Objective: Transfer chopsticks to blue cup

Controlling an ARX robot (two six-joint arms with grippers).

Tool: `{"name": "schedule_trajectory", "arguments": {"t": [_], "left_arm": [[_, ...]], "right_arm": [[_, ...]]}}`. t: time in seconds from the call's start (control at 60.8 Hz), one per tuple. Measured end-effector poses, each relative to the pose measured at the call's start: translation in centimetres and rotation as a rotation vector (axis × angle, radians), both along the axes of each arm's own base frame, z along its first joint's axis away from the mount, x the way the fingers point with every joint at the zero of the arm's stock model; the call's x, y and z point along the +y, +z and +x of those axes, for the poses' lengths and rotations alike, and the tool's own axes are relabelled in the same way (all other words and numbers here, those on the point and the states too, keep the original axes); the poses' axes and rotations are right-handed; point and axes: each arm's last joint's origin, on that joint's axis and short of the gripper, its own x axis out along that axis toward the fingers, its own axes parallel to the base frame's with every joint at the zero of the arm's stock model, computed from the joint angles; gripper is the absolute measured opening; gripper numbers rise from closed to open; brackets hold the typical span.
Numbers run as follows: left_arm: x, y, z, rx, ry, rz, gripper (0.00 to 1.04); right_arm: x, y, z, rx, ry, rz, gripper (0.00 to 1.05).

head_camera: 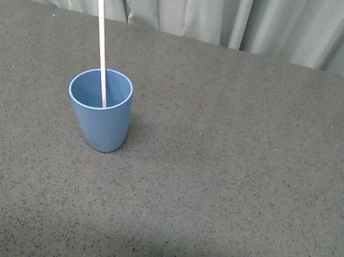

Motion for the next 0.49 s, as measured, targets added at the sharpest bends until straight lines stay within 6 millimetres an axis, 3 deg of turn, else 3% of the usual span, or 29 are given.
{"name": "schedule_trajectory", "arguments": {"t": [0.197,0.494], "left_arm": [[0.0,0.0,0.0,0.0,0.0,0.0,0.98],[0.0,0.0,0.0,0.0,0.0,0.0,0.98]], "right_arm": [[0.0,0.16,-0.39,-0.027,0.001,0.0,0.04],[0.0,0.16,-0.4,-0.028,0.001,0.0,0.54]]}}
